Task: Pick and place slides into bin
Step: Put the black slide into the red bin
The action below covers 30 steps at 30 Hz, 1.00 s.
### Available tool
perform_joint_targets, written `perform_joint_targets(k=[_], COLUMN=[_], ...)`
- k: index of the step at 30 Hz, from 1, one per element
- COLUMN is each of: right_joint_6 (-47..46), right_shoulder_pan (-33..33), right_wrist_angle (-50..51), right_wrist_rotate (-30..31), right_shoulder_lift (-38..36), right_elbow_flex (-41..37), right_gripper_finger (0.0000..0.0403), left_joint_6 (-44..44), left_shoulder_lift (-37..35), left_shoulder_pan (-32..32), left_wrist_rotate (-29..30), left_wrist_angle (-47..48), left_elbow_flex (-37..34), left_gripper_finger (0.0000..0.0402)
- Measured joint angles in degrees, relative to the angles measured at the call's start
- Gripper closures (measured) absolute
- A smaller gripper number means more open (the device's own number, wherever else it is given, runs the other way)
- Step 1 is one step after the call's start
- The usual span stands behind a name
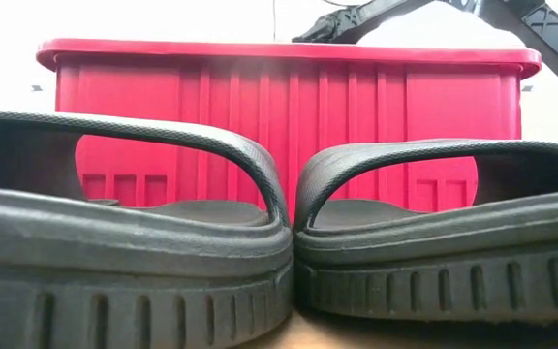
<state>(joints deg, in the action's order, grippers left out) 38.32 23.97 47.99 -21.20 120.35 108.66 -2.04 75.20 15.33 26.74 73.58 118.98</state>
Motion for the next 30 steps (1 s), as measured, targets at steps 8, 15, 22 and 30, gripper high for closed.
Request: perform_joint_targets(k=[8, 15, 22, 30], right_joint_6=[-2.8, -1.1, -2.7, -5.0], right_shoulder_pan=[-1.2, -4.2, -6.4, -10.1], right_wrist_angle=[4.4, 8.7, 6.1, -3.4], right_wrist_rotate=[-0.3, -7.6, -10.2, 1.0], right_shoulder_lift=[-0.4, -2.0, -0.8, -0.8], right_elbow_flex=[0.0, 0.0, -2.6, -8.0], right_gripper_finger=[0.0264, 0.0316, 0.0395, 0.0401], left_joint_6=[0.2, -0.2, -0.2, -0.5], left_shoulder_lift=[0.0, 0.0, 0.0, 0.0], left_shoulder_pan=[0.0, 0.0, 0.0, 0.0], left_wrist_rotate=[-0.3, -0.3, -0.3, -0.3], left_wrist_angle=[0.5, 1.9, 2.6, 2.8], left_elbow_flex=[0.0, 0.0, 0.0, 0.0], left_gripper_finger=[0.0394, 0.0394, 0.0394, 0.0394])
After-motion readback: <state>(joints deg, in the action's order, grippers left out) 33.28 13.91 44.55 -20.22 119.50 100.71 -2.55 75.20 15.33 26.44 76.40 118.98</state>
